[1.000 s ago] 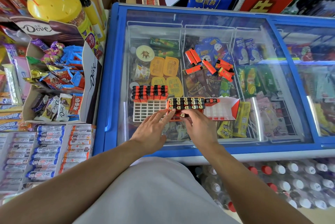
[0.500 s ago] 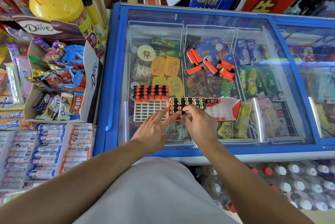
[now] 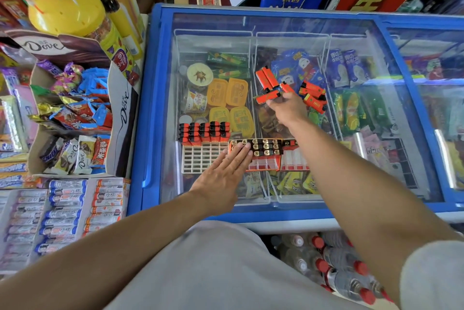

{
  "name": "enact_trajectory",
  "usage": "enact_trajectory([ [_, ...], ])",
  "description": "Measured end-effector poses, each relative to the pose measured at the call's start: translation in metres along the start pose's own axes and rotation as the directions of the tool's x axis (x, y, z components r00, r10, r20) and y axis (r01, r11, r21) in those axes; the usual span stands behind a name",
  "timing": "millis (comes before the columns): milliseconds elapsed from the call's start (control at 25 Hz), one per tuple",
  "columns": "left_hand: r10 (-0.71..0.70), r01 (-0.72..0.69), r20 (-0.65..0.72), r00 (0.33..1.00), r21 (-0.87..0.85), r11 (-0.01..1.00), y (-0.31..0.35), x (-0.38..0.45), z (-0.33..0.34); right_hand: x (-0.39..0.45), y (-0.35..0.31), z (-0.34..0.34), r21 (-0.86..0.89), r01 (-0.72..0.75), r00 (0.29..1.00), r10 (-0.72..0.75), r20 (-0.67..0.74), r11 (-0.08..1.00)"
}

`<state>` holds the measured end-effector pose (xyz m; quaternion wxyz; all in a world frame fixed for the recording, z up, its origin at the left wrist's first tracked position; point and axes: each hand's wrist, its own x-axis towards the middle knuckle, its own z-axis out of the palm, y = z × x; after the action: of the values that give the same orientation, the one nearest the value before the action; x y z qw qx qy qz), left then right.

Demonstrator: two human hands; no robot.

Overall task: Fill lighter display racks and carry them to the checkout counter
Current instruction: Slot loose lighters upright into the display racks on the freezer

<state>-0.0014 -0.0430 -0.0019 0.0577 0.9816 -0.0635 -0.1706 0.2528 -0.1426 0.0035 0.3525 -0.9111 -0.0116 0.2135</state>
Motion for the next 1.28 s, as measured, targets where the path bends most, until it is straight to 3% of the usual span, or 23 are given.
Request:
enact_trajectory([
  [120, 0.012, -0.012, -0.006, 1.000, -0.020, 1.000, -0.007, -0.002, 0.000, 0.022, -0.005, 0.016, 0.038, -0.128, 0.992, 0.128, 0.007, 0.991],
  [320, 0.040, -0.039, -0.027, 0.999, 0.017, 0.999, -0.015, -0.009, 0.005, 0.035, -0.014, 0.024, -0.173, -0.053, 0.998, 0.057, 0.017, 0.984],
  [560, 0.013, -0.012, 0.012, 1.000, -0.066, 0.998, -0.013, -0.011, 0.000, 0.031, -0.003, 0.020, 0.116, -0.179, 0.984, 0.175, 0.041, 0.977],
  [720, -0.008, 0.008, 0.000, 1.000, -0.066, 0.998, -0.011, -0.011, 0.001, -0.024, -0.006, -0.012, 0.234, -0.010, 1.000, 0.008, 0.011, 0.972],
  [800, -0.015, 0.014, -0.011, 1.000, -0.076, 0.997, -0.010, -0.010, 0.003, -0.068, -0.006, -0.038, 0.275, 0.026, 0.997, -0.045, 0.064, 0.961],
  [1000, -0.026, 0.024, -0.029, 0.999, -0.063, 0.998, -0.006, -0.009, 0.006, -0.157, 0.020, -0.058, -0.028, 0.136, 0.952, -0.122, 0.280, 0.990],
  [1120, -0.023, 0.021, -0.031, 0.999, -0.064, 0.998, -0.004, -0.010, 0.004, -0.165, 0.044, -0.033, -0.236, 0.294, 0.950, -0.255, 0.180, 0.926],
  [1280, -0.023, 0.023, -0.016, 1.000, -0.003, 1.000, -0.003, -0.012, 0.003, -0.159, 0.058, -0.002, -0.201, 0.420, 0.907, -0.407, 0.107, 0.885],
])
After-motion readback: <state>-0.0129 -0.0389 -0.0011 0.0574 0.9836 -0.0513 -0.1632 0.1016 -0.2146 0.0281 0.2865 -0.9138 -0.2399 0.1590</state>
